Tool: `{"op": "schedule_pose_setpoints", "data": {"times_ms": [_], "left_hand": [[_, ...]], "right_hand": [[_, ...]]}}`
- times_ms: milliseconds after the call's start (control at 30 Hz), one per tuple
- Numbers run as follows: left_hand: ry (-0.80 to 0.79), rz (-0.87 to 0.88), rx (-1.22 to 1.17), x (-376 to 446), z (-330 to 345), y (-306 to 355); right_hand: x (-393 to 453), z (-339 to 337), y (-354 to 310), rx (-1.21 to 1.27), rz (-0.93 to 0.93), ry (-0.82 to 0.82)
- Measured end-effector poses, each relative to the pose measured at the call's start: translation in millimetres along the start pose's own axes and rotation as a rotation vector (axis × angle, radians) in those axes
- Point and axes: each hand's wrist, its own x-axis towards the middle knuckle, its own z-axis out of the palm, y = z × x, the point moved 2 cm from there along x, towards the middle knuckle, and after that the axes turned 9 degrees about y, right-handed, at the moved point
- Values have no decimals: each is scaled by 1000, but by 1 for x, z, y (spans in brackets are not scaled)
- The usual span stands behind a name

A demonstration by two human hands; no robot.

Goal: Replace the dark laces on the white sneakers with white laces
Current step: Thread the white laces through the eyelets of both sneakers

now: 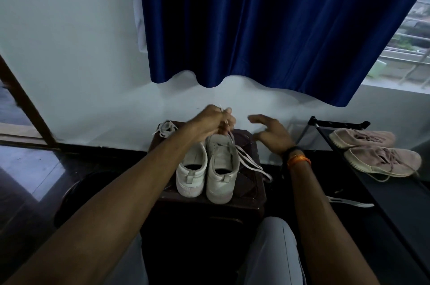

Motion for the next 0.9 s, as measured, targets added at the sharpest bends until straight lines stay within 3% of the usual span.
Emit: {"op": "schedule_pose_setpoints", "data": {"times_ms": [100, 233, 400, 600, 700, 900], "left_hand": [[-69, -36, 184, -5, 14, -8], [-106, -47, 343, -11, 24, -11], [-161, -24, 362, -13, 14, -8], [65, 73, 977, -1, -16, -4], [54, 50, 1152, -4, -16, -15], [113, 121, 1227, -9, -6, -33]], "right_hand": [[-2, 16, -29, 345, -10, 14], [-4, 36, -40, 291, -82, 97], [-3, 45, -31, 500, 23, 235], [-4, 52, -20, 711, 205, 315], [2, 57, -17, 616, 202, 300], [2, 73, -12, 87, 119, 169]]}}
